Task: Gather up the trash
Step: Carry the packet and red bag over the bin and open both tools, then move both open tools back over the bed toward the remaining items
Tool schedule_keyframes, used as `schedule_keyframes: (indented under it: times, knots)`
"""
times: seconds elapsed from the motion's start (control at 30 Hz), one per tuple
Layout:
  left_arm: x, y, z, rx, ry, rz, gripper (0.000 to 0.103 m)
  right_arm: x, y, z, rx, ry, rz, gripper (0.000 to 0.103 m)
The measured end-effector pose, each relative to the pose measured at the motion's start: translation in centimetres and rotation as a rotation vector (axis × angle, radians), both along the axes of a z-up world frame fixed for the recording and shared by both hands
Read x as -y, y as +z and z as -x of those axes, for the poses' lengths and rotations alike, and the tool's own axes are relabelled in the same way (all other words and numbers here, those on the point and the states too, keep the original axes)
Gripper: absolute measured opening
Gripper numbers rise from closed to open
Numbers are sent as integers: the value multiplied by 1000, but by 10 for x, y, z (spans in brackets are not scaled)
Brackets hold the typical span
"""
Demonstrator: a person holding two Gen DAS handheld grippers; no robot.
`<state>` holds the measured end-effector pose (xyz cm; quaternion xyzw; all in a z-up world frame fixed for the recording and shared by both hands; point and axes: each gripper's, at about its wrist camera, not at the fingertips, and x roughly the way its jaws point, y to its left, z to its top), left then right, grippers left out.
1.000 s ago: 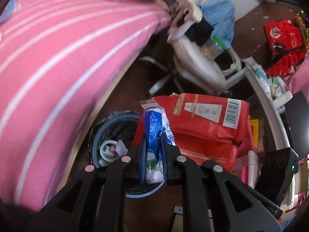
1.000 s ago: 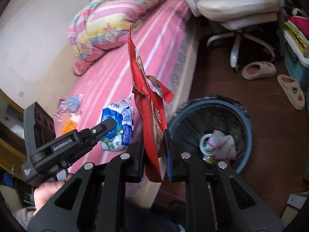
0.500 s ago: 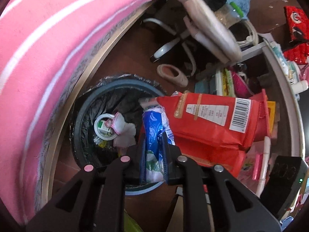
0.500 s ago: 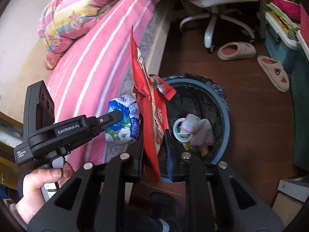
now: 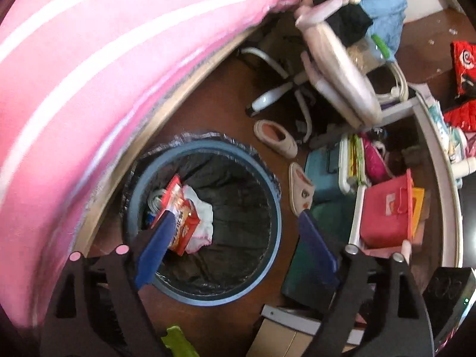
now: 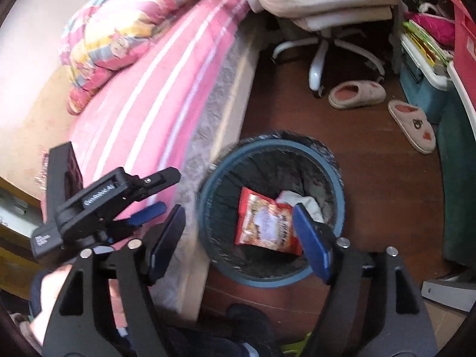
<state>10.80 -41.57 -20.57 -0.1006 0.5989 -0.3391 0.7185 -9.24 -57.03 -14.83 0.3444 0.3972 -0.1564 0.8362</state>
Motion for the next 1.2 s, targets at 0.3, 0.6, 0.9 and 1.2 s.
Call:
schedule_keyframes:
  times: [0.3, 0.6, 0.9, 1.2]
  knots:
    - [-59, 53, 1, 44, 172, 111, 88, -37, 55, -12, 91, 69, 15, 86]
    - [-144, 119, 6, 151, 388, 369, 90, -93, 119, -27, 220, 163, 72, 87]
    - [-247, 175, 2, 240, 515, 499, 91, -168, 172, -71, 326, 297, 55, 89]
    - [-359, 177, -5, 334, 592, 386, 92, -269, 173, -129, 317, 503, 123, 92]
